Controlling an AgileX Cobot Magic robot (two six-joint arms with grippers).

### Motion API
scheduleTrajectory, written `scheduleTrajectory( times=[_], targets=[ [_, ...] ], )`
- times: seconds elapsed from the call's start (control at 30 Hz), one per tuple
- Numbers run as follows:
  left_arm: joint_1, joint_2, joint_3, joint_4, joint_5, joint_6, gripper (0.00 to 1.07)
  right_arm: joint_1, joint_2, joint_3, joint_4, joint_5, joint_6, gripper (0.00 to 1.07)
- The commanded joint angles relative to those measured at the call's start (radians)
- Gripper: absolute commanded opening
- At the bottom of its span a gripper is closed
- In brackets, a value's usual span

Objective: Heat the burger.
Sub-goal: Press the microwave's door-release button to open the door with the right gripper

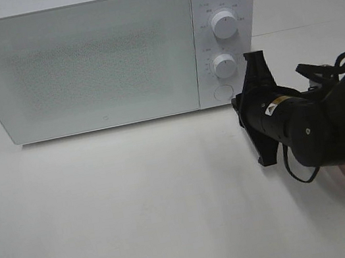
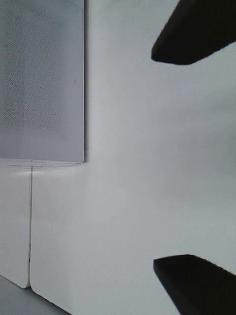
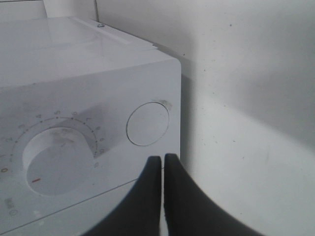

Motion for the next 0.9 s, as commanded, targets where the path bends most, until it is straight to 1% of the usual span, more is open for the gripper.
scheduleTrajectory(
  times=[0.03,0.1,0.2,0.43,0.47,0.67,0.73,0.9],
  targets=[
    [-0.007,-0.019,0.003,-0.005,-0.007,0.002,0.98,-0.006,0.020,-0.035,-0.029,0.016,-0.006,0.00],
    [-0.007,-0.019,0.003,-0.005,-0.007,0.002,0.98,-0.012,0.043,-0.072,-0.039,0.038,-0.012,0.00],
    [-0.007,-0.019,0.003,-0.005,-0.007,0.002,0.98,-0.018,0.055,-0.089,-0.048,0.034,-0.012,0.00],
    [-0.007,-0.018,0.003,-0.005,-0.007,0.002,0.98,-0.029,0.107,-0.150,-0.037,0.032,-0.013,0.00],
    [-0.007,-0.018,0.003,-0.005,-0.007,0.002,0.98,-0.029,0.121,-0.159,-0.021,0.026,-0.014,0.00],
    [-0.007,-0.018,0.003,-0.005,-0.007,0.002,0.98,-0.040,0.134,-0.173,-0.019,0.022,-0.024,0.00],
    [-0.007,-0.018,0.003,-0.005,-0.007,0.002,0.98,-0.053,0.134,-0.173,-0.002,-0.017,-0.058,0.00],
    [-0.007,-0.018,0.003,-0.005,-0.007,0.002,0.98,-0.061,0.134,-0.180,-0.003,0.001,-0.059,0.00]
  ],
)
